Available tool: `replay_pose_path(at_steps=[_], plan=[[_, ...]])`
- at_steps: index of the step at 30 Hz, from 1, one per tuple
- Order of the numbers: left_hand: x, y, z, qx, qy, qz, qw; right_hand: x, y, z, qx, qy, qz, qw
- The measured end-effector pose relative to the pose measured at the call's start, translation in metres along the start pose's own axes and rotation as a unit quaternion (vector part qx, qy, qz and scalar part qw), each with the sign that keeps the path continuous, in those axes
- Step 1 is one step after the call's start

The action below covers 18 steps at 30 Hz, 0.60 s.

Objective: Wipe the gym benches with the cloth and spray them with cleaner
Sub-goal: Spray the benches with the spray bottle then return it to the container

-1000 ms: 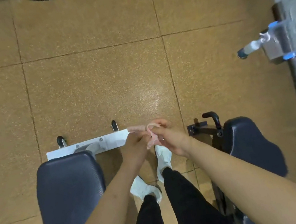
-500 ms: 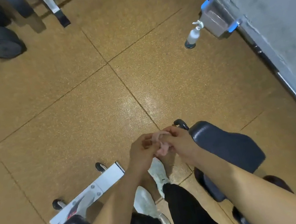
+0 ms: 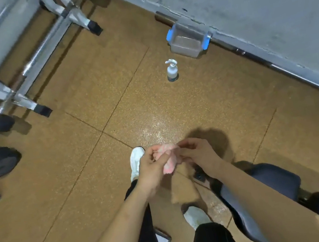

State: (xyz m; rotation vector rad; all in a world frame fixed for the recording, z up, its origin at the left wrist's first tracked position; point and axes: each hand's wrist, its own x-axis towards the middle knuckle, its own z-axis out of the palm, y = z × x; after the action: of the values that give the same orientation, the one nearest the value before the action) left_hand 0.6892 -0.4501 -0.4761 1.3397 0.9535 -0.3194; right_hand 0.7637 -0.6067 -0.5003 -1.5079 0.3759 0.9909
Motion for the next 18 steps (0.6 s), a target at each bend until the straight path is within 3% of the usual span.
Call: replay_pose_path(at_steps=[8,12,18], plan=[[0.161,0.128,-0.084,0.103,-0.001,0.056,0.993,0.149,-0.106,0.026,-0.111,0.170,-0.087,0.975],[0.226,0.166,-0.106,0.148,0.001,0.083,0.985,0.226,-0.138,0.027,-0.204,0.199,-0.110,0.952],[0.313,0.179,-0.073,0.156,-0.011,0.053,0.986,0.339,-0.153,-0.002,-0.322,0.215,-0.092,0.917]])
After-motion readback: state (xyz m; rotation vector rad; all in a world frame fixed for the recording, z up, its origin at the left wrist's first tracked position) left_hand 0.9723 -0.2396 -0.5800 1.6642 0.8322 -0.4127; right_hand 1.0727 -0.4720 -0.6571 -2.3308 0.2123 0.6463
